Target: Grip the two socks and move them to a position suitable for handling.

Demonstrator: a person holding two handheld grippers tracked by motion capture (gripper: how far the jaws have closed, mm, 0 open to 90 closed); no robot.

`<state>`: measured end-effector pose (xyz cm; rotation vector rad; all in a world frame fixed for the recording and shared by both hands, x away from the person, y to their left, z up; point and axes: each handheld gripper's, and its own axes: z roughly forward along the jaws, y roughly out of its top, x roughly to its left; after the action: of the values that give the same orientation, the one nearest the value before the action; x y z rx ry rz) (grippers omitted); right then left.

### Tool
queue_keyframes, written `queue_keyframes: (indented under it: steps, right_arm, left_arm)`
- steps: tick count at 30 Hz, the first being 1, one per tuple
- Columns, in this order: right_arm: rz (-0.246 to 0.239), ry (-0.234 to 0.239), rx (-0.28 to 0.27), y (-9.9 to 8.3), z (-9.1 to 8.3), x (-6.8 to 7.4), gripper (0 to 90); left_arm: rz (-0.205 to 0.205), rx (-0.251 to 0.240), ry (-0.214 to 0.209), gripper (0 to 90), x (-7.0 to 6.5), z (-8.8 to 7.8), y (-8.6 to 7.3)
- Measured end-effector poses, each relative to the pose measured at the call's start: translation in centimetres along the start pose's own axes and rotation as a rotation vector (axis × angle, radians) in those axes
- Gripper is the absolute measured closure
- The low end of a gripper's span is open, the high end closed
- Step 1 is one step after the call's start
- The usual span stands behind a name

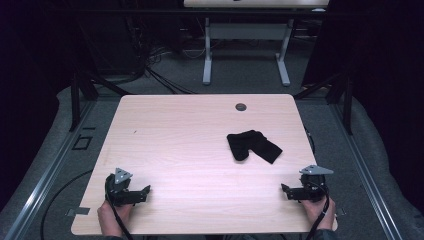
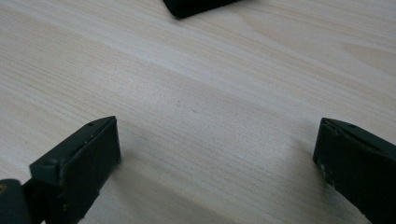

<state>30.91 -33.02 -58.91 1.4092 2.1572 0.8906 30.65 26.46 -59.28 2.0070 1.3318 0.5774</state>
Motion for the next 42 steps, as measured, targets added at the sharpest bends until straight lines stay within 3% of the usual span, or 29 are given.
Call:
queue_keyframes:
  steps: [12,18,29,42]
  right_arm:
    - [0.008,-0.005,0.01,0.2,0.0,-0.1,1.3]
    - [0.028,0.027,0.035,0.7,0.0,-0.3,1.2]
    - [-0.007,0.055,0.046,3.9,-1.3,0.5,1.1]
    - [-0.067,0.093,0.058,8.5,-0.9,1.2,3.6]
  left_arm:
    - [0.0,-0.001,0.001,4.7,0.0,0.0,0.0]
    - [0.0,0.0,0.0,5.0,0.0,0.0,0.0]
    - [-0.004,-0.001,0.001,5.0,0.0,0.0,0.0]
    - [-0.003,0.0,0.002,5.0,0.0,0.0,0.0]
